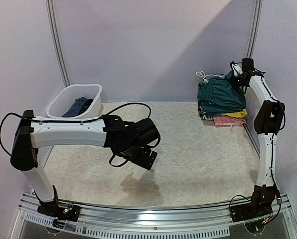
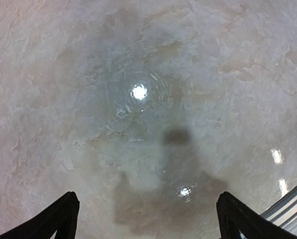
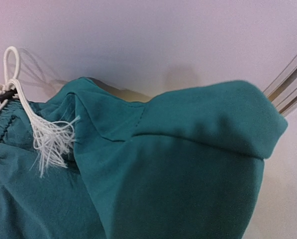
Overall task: Fold and stack the mixed laundry pile
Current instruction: Place the square-folded shorts at the corner of the board.
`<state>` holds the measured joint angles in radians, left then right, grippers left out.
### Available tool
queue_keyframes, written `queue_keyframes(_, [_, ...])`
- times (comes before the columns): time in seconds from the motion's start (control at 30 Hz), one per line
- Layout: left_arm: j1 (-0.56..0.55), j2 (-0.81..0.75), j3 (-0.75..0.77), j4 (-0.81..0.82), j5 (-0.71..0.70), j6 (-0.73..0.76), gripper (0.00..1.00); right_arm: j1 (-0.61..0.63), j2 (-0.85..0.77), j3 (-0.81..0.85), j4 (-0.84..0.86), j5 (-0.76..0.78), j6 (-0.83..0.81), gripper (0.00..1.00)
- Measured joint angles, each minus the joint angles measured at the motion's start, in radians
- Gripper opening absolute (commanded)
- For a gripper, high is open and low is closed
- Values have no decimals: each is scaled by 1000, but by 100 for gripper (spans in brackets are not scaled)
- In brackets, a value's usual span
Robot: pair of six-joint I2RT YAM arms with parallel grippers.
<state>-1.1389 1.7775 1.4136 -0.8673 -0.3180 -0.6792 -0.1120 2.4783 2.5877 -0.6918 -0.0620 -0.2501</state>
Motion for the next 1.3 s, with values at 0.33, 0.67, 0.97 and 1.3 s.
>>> queue_keyframes(0.33, [11, 116, 122, -36, 27, 25, 98, -31, 69, -27, 176, -2, -53, 13])
queue_keyframes(0.67, [20, 157, 177, -52, 43, 44, 98, -47, 82, -61, 304, 112, -54, 99])
queue_keyframes(0.97, [21, 110, 103, -31, 33, 31, 97, -45, -16, -171, 353, 153, 188, 98])
queue_keyframes(1.3, [15, -29, -41, -1, 10, -30, 97, -30, -246, -303, 383, 54, 416, 88])
